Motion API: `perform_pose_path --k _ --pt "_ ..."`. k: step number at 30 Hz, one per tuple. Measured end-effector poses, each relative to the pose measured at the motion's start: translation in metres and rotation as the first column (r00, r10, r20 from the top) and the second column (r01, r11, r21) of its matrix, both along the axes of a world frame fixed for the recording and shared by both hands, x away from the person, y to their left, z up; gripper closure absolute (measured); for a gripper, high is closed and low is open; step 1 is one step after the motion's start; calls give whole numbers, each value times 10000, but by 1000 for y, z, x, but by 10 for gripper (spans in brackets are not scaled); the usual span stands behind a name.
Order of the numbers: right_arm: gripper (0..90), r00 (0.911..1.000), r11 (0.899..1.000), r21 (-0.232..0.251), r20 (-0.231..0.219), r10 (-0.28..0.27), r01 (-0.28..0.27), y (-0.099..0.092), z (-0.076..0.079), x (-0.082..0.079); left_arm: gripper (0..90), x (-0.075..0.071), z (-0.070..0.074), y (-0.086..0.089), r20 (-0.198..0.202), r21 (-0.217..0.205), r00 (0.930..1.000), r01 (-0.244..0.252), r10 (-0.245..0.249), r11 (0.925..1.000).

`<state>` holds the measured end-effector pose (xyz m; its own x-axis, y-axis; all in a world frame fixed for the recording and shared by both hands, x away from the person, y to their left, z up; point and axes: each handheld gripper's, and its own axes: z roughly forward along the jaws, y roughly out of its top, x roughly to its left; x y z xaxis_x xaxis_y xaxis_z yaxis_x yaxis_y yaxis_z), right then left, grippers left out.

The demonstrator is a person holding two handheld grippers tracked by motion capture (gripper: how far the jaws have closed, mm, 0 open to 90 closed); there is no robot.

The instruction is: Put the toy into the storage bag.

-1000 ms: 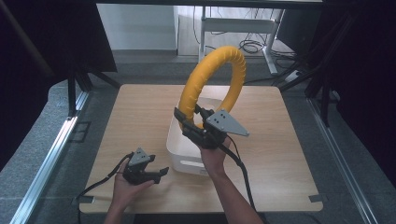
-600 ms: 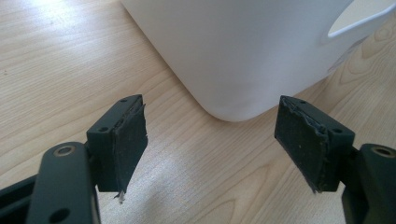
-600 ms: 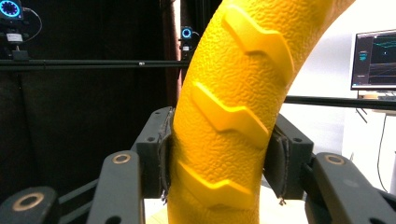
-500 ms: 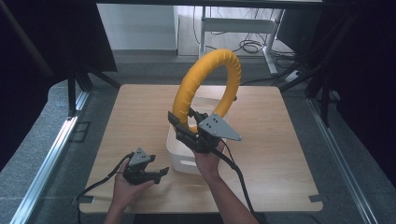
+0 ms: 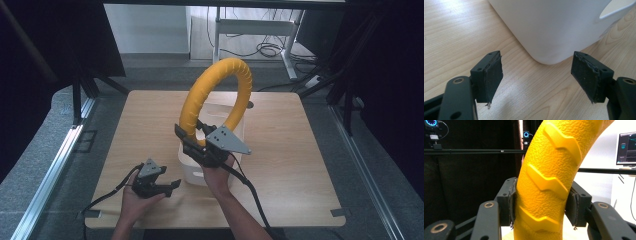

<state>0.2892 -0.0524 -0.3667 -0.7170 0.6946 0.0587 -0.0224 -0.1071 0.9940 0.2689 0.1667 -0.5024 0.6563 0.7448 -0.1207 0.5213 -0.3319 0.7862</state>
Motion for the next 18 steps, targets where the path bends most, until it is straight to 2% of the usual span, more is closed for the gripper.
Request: perform_pose_path --k 15,18 --pt "483 9990 9999 40 -439 -101 103 3 -15 3 254 0 -1 -1 -29 13 10000 19 -19 10000" --pt "482 9982 9998 177 -590 -77 88 2 -18 4 254 0 -1 0 -29 18 10000 22 -22 10000"
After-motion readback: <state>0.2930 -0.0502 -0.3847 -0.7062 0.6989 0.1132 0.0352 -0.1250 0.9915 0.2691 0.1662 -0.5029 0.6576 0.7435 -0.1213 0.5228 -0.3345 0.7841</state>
